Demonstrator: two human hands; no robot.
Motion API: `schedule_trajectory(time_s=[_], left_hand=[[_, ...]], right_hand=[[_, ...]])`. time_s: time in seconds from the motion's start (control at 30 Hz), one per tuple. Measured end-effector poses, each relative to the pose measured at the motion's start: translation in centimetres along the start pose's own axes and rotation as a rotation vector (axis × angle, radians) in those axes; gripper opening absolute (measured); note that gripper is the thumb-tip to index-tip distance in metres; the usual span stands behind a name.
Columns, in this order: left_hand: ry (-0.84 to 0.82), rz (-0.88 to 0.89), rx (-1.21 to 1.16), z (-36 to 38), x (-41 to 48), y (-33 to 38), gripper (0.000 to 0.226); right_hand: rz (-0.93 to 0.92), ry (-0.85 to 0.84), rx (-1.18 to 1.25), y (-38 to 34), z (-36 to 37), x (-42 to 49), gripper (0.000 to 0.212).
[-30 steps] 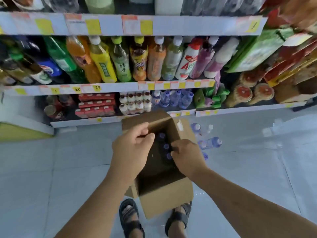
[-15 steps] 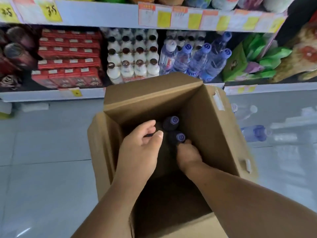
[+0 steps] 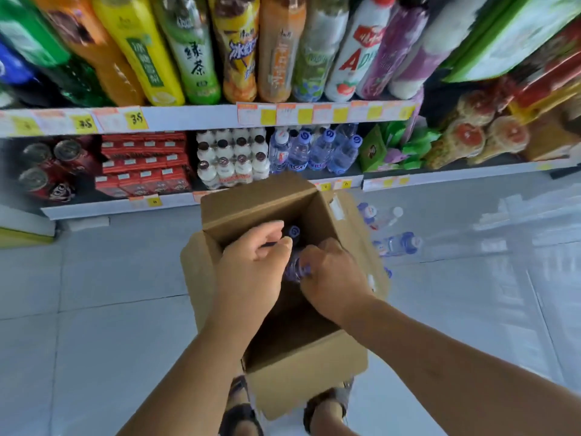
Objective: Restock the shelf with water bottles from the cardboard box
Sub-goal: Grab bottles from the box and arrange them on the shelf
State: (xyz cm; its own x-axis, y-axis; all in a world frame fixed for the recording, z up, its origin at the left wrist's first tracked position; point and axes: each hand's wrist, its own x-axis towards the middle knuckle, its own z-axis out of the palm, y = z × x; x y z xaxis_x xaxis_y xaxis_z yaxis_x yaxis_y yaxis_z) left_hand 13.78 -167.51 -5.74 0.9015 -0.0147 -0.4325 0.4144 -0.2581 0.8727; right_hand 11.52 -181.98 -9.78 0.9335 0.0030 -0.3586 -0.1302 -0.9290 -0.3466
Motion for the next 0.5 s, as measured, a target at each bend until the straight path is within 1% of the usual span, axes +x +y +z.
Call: schedule_trajectory(time_s=[0.1, 0.17, 0.2, 0.27, 0.37, 0.4, 0.5], left_hand=[[0.001, 0.087, -0.025, -1.7, -3.0, 6.5, 0.019], [-0.008, 0.127, -0.021, -3.3, -5.2, 11.3, 0.021], [-0.008, 0.15, -0.046, -4.2, -6.4, 13.8, 0.019], [-0.014, 0.222, -0.139, -5.9, -9.0, 19.2, 0.015], [-0.066, 0.318, -0.223, -8.4, -13.1, 27.5, 0.033], [-0.087, 0.342, -0.244, -9.2, -14.5, 30.3, 0.033], [-0.162, 0.436, -0.279, -11.3, -18.2, 38.5, 0.016]], right_hand=[[-0.074, 0.163, 0.07, -4.0, -8.7, -3.6, 0.02], [-0.135, 0.245, 0.111, -6.8, -15.0, -6.3, 0.031], [-0.161, 0.28, 0.126, -8.2, -18.2, -7.7, 0.034], [-0.189, 0.356, 0.177, -10.9, -25.0, -10.6, 0.032], [-0.246, 0.527, 0.211, -15.1, -35.3, -15.1, 0.029], [-0.276, 0.574, 0.223, -16.4, -38.7, -16.6, 0.028], [-0.368, 0.694, 0.275, -20.3, -48.2, -21.2, 0.025]])
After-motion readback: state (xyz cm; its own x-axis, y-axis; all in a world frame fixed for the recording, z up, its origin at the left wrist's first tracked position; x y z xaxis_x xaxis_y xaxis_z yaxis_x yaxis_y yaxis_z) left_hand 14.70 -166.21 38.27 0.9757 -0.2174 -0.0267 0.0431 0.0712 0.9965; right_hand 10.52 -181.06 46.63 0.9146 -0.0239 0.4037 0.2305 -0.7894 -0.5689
